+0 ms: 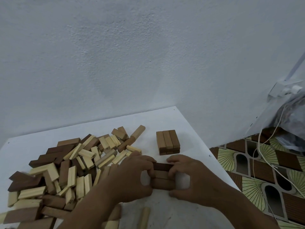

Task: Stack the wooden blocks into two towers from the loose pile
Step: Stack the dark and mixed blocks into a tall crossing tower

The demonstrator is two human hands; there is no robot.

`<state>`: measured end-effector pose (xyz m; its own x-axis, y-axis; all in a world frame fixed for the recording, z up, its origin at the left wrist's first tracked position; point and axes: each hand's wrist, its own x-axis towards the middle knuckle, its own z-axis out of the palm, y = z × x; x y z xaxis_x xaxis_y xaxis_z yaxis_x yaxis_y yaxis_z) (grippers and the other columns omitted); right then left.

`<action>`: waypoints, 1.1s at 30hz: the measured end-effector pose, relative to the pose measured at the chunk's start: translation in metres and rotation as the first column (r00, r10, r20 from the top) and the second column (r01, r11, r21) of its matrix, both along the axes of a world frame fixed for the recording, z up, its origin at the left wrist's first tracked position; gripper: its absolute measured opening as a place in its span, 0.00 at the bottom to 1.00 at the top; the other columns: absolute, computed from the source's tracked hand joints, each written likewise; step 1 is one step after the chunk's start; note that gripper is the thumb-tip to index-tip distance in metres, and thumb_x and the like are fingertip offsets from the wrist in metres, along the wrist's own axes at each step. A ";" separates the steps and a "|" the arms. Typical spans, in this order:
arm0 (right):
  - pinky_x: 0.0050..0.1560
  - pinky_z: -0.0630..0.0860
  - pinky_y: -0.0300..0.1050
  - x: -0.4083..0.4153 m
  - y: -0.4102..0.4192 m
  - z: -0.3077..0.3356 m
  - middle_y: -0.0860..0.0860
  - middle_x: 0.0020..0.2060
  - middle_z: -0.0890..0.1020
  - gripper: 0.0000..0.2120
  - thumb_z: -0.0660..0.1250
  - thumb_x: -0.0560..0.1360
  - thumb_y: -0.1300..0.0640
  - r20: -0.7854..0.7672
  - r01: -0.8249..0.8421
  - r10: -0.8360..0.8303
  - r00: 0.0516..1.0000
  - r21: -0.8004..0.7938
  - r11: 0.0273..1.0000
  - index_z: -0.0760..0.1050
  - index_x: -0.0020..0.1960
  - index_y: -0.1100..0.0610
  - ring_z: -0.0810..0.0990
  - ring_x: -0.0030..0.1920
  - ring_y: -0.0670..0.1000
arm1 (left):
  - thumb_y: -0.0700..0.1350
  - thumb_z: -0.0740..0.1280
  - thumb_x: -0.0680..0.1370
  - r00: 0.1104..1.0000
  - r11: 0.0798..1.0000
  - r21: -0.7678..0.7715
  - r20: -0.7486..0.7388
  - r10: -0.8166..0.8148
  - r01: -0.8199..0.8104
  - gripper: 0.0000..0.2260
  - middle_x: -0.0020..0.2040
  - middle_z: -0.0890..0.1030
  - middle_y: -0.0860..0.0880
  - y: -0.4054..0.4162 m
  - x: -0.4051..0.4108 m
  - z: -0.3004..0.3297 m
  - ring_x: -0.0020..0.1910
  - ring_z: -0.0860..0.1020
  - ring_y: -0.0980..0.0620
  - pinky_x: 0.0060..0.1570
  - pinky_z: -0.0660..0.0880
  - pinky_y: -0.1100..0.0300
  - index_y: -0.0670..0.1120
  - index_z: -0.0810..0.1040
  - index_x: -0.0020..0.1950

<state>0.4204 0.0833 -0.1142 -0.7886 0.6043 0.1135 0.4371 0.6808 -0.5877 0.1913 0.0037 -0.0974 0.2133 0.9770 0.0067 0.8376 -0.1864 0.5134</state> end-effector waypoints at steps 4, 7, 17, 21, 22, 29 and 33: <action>0.60 0.61 0.31 0.005 0.001 -0.001 0.33 0.58 0.72 0.17 0.73 0.63 0.39 0.012 0.022 -0.022 1.000 0.043 0.999 0.79 0.51 0.41 0.66 0.62 0.36 | 0.52 0.74 0.65 0.998 0.999 0.008 0.053 0.038 -0.038 0.10 0.58 0.76 0.63 0.000 -0.001 -0.007 0.56 0.68 0.63 0.56 0.70 0.63 0.56 0.73 0.38; 0.57 0.65 0.32 0.002 -0.001 -0.002 0.33 0.54 0.75 0.16 0.74 0.63 0.42 -0.039 0.045 -0.044 0.998 0.026 0.999 0.79 0.50 0.42 0.70 0.59 0.37 | 0.49 0.75 0.65 0.993 0.998 0.016 0.105 0.052 -0.054 0.10 0.55 0.77 0.63 -0.002 0.000 -0.008 0.56 0.69 0.63 0.55 0.68 0.66 0.53 0.76 0.41; 0.46 0.69 0.36 -0.005 0.021 0.036 0.38 0.58 0.78 0.23 0.76 0.63 0.59 -0.306 0.223 -0.249 0.919 -0.117 0.968 0.66 0.48 0.46 0.75 0.58 0.45 | 0.41 0.75 0.67 0.842 0.943 0.090 0.482 0.240 -0.320 0.24 0.60 0.76 0.63 0.020 0.014 0.013 0.56 0.72 0.58 0.45 0.72 0.67 0.62 0.65 0.51; 0.48 0.64 0.26 -0.013 0.045 0.040 0.34 0.58 0.77 0.23 0.74 0.65 0.61 -0.269 0.241 -0.284 0.920 -0.180 0.954 0.64 0.48 0.44 0.73 0.60 0.39 | 0.39 0.73 0.70 0.795 0.928 0.046 0.533 0.291 -0.370 0.24 0.61 0.75 0.64 0.041 0.016 0.015 0.60 0.70 0.64 0.48 0.71 0.69 0.57 0.65 0.56; 0.49 0.64 0.28 -0.015 0.051 0.040 0.34 0.58 0.77 0.23 0.73 0.65 0.61 -0.257 0.243 -0.287 0.923 -0.190 0.951 0.64 0.49 0.44 0.73 0.60 0.38 | 0.39 0.73 0.70 0.787 0.923 0.036 0.536 0.306 -0.384 0.24 0.61 0.75 0.64 0.045 0.017 0.015 0.60 0.71 0.64 0.48 0.71 0.69 0.56 0.64 0.56; 0.53 0.69 0.36 -0.019 0.077 0.027 0.35 0.58 0.78 0.23 0.72 0.65 0.62 -0.198 0.244 -0.299 0.934 -0.260 0.934 0.65 0.51 0.45 0.72 0.60 0.38 | 0.38 0.72 0.72 0.772 0.912 -0.045 0.518 0.369 -0.407 0.24 0.64 0.74 0.57 0.064 0.017 0.003 0.62 0.70 0.61 0.47 0.70 0.69 0.57 0.63 0.58; 0.54 0.69 0.37 -0.017 0.079 0.018 0.34 0.59 0.77 0.23 0.73 0.65 0.61 -0.195 0.242 -0.301 0.933 -0.275 0.930 0.66 0.52 0.44 0.72 0.61 0.38 | 0.40 0.72 0.72 0.773 0.914 -0.056 0.514 0.372 -0.403 0.26 0.66 0.73 0.57 0.066 0.019 0.000 0.62 0.70 0.60 0.45 0.69 0.71 0.57 0.63 0.61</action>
